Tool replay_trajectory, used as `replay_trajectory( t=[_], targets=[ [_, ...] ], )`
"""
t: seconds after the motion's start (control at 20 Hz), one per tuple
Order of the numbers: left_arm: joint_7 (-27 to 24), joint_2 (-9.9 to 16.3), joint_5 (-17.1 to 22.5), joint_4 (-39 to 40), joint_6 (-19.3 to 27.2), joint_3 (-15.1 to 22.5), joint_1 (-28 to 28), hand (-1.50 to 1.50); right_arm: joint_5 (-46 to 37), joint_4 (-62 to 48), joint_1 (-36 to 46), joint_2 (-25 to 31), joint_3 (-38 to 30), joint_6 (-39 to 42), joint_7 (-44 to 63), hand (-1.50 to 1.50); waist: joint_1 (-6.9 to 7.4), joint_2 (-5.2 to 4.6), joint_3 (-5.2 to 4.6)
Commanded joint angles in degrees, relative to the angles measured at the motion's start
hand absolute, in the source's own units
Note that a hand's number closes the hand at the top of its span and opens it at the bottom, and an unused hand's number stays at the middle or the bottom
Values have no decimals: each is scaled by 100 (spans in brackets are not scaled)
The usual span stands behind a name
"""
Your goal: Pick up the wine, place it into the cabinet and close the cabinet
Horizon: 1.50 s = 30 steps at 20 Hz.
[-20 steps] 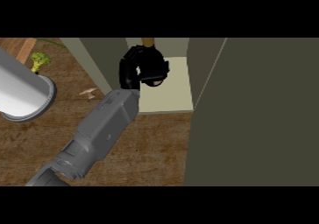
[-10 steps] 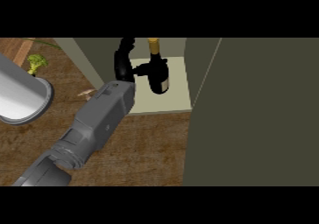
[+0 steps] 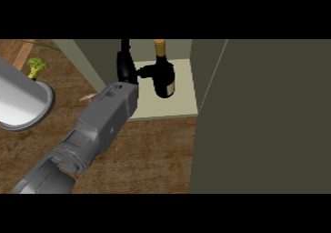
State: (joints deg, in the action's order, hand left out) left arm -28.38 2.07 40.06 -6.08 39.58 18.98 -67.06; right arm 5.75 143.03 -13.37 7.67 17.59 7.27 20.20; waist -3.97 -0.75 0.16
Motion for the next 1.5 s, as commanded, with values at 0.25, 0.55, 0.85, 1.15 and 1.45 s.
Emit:
replay_trajectory(
  t=[0.25,0.55,0.85,1.15,1.45],
  targets=[
    [-281,458,-107,78,-580,-99,90,-150,556,782,-451,139,-104,165,56,-150,-13,-39,-16],
    [-586,362,-160,-160,-935,-191,-17,-150,336,887,-300,35,130,-18,384,-150,104,-6,-24],
    [-1180,39,-65,-709,-1375,-389,432,-150,389,1058,-259,13,-2,-105,480,-150,278,64,-22],
    [-967,128,-210,-1394,-1587,-313,769,-150,241,1096,-690,38,42,-56,252,-150,380,125,-16],
    [-792,-110,-347,-2419,-1411,-95,1225,-150,366,1242,-507,82,-57,-197,571,-150,494,153,-18]
  ],
)
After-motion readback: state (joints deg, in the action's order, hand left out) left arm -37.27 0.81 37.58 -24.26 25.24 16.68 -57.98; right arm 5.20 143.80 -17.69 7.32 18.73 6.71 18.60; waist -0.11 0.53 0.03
